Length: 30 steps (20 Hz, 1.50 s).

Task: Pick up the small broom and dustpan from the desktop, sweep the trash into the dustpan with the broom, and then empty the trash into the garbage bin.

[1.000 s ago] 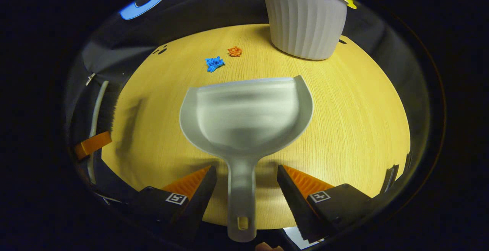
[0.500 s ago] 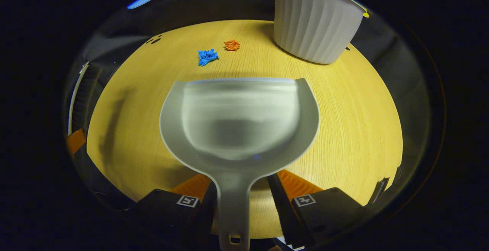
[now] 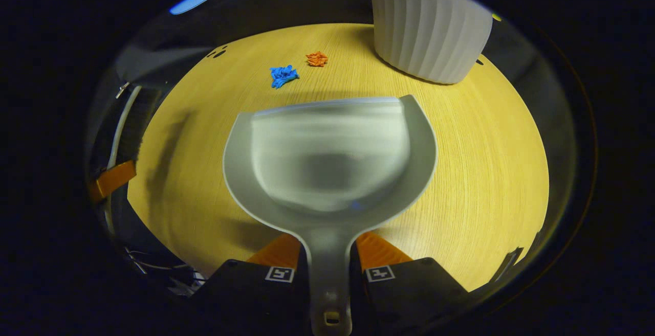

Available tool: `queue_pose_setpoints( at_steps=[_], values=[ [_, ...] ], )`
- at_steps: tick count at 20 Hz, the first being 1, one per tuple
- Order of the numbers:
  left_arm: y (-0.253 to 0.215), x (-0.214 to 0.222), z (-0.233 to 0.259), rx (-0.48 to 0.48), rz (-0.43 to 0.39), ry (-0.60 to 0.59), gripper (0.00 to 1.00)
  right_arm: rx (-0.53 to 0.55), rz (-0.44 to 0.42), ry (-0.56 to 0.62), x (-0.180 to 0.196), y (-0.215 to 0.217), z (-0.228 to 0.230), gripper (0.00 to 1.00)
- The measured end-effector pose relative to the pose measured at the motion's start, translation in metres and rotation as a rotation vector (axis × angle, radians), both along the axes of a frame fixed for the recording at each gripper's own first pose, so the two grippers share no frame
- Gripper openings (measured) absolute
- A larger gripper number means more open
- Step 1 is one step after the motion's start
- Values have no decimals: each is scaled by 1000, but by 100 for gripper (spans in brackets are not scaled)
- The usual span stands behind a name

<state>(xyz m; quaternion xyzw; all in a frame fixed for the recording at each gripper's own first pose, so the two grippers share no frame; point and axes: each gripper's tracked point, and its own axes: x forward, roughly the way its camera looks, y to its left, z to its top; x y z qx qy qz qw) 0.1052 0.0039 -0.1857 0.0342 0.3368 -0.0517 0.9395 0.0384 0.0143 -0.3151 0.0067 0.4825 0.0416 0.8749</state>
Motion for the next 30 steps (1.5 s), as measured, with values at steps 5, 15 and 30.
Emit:
queue_pose_setpoints(
  at_steps=[5, 15, 30],
  values=[
    [-18, 67, 5, 74, -114, 14, 26, 9, 40, -10, -6, -16, 10, 35],
    [-98, 202, -12, 323, -404, 35, 25, -81, 128, -47, -3, -59, 25, 31],
    [-167, 231, -26, 524, -856, 98, 26, -113, 299, -15, -10, -66, 18, 35]
  ],
)
